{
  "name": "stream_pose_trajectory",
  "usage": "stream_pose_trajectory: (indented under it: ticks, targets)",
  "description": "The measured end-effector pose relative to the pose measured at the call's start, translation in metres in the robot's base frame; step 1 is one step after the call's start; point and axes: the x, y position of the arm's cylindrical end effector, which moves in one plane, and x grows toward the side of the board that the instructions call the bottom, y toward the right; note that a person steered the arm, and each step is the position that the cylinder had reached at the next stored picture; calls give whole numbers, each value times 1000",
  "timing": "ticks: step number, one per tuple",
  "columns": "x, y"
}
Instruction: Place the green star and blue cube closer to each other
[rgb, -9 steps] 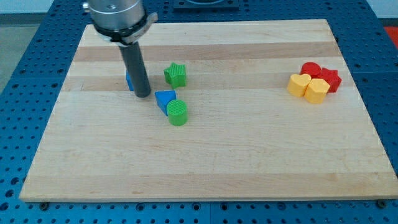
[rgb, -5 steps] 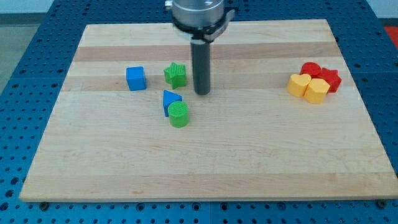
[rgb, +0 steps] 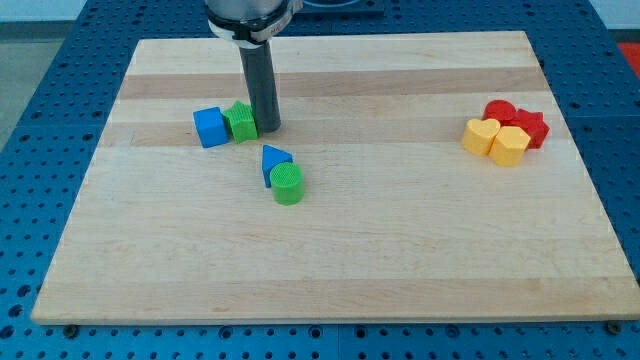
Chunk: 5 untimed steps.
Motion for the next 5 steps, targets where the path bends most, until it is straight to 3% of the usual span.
stream_pose_trajectory:
  ticks: [3,5]
  targets:
    - [4,0]
    - [38,-1]
